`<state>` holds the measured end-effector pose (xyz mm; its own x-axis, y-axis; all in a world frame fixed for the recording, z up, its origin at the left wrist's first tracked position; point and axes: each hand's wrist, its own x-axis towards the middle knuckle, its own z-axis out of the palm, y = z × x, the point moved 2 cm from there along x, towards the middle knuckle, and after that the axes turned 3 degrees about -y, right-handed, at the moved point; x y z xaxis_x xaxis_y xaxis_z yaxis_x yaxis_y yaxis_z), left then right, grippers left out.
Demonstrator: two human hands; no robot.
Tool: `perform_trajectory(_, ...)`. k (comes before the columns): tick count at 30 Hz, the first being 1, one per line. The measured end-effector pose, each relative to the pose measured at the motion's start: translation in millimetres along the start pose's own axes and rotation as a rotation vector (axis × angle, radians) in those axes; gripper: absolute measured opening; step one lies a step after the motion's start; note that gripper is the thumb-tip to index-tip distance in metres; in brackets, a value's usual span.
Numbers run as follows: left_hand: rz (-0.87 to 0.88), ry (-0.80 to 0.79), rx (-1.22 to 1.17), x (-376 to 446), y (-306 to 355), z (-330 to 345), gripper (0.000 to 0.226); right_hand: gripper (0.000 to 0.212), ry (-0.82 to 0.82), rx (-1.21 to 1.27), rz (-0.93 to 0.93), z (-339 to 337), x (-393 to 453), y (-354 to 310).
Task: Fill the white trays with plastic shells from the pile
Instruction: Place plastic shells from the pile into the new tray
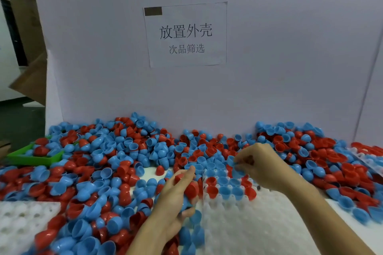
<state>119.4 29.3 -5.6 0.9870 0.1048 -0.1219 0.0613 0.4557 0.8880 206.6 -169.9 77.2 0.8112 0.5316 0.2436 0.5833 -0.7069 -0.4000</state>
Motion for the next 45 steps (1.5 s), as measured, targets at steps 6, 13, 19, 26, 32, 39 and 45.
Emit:
perform_trajectory(6, -0.004, 0.041, -0.052, 0.3, 1.6, -2.5, 0.047, 0.013, -0.124, -0.248, 0.19, -5.4, -4.4, 54.2)
perform_trajectory(13, -0.047, -0.019, -0.215, -2.0, 3.3, -2.8, 0.046, 0.017, -0.238, -0.379, 0.278, 28.6, -10.0, 68.0)
perform_trajectory(19, -0.041, -0.019, -0.286, -0.6, 2.2, -4.6, 0.032, 0.024, -0.286, -0.405, 0.271, 23.8, -6.2, 71.4)
perform_trajectory(26, -0.018, 0.025, -0.202, 1.8, 0.3, -0.9, 0.039, 0.01, -0.082, -0.107, 0.043, 15.3, -8.6, 7.2)
perform_trajectory(32, -0.007, 0.095, -0.148, 2.6, -1.7, -3.2, 0.054, 0.011, -0.142, 0.267, -0.246, 48.4, -27.4, -76.3)
perform_trajectory(39, 0.078, 0.129, -0.11, 5.1, -2.9, -3.3, 0.029, 0.02, 0.107, -0.012, -0.197, 62.7, -14.3, -71.4)
perform_trajectory(45, 0.137, 0.128, 0.113, 7.9, -4.1, -2.5, 0.018, 0.028, 0.176, 0.075, -0.077, 59.8, -2.4, -66.6)
